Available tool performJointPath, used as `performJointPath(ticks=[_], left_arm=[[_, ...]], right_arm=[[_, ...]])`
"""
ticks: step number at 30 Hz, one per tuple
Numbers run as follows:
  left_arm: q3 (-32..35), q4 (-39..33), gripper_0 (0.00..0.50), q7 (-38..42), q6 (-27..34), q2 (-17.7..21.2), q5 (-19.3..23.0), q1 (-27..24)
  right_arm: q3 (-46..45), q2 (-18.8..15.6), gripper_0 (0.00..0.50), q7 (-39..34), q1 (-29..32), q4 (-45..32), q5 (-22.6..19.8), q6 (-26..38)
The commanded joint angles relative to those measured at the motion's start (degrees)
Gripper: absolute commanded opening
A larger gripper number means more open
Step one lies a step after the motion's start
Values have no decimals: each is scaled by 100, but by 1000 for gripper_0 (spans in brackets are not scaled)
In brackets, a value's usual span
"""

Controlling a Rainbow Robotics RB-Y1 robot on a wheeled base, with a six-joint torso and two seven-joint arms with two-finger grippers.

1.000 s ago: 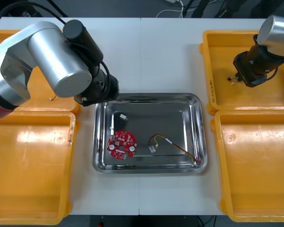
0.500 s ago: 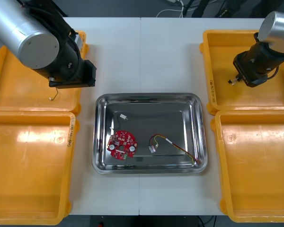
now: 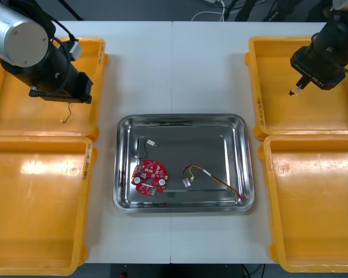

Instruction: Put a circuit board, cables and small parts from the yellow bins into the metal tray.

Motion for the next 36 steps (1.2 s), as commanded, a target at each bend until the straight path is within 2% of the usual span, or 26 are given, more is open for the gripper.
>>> performJointPath(ticks=[1, 11, 18, 21, 36], left_arm=[[223, 231, 500, -239, 40, 278, -102, -269], [469, 873, 500, -977, -259, 278, -190, -269], [460, 1242, 500, -1197, -567, 269, -234, -312], [469, 1374, 500, -1240, -681, 234, -269, -312], [469, 2147, 500, -1399, -1305, -259, -480, -409]], right_arm=[[111, -219, 0, 495, 1, -613, 84, 480], [111, -219, 0, 1295, 10, -1377, 181, 1411], [234, -219, 0, 1954, 431, -2608, 58, 2040], [348, -228, 0, 2138, 607, -3056, -21, 2040], [1174, -492, 0, 2200, 1319, -4875, -1533, 2040]])
